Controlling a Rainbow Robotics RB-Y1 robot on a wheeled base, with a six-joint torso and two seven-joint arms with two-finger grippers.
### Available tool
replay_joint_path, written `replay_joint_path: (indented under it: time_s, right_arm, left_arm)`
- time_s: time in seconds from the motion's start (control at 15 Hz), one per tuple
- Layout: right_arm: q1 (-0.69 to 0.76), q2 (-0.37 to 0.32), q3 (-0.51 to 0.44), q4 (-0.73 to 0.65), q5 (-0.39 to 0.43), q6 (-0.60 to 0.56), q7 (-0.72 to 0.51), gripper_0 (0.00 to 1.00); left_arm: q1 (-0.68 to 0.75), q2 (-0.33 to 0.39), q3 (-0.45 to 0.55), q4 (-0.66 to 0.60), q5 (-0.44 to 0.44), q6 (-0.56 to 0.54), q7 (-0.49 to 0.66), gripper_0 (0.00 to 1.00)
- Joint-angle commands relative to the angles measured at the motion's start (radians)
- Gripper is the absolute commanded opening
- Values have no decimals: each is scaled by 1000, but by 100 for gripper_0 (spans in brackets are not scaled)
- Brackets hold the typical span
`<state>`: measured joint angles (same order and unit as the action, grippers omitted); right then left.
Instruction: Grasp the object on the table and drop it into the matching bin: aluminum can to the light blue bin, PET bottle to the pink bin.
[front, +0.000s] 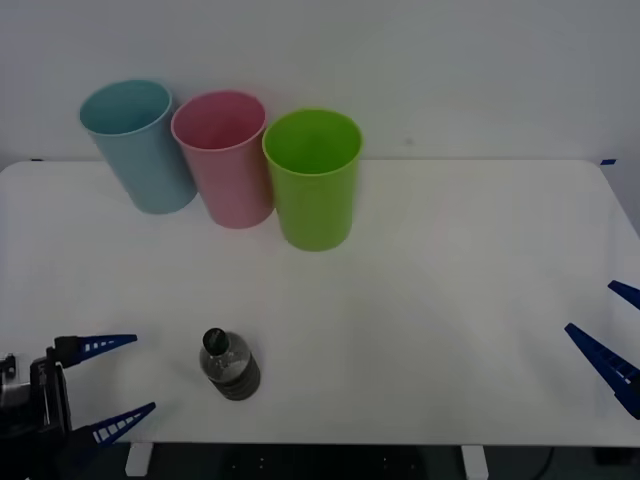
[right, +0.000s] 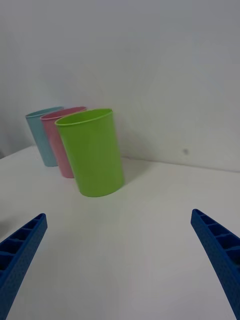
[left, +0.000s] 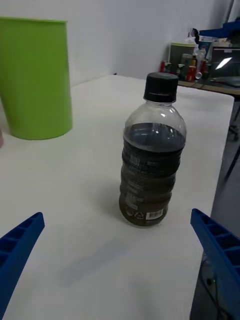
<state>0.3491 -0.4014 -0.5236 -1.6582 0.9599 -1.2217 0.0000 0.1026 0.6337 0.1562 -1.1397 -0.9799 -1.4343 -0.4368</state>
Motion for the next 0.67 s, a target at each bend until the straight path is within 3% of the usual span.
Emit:
replay_joint_path:
  time_s: [0.07,0.67]
  right_arm:
    - [0,0,0,0,0,0,0,100]
    - [0,0,0,0,0,0,0,100]
  left_arm:
    - [-7,-16,-21,0,0,2,0,100]
    - [-52,-198,-10,0,-125,17,-19,100]
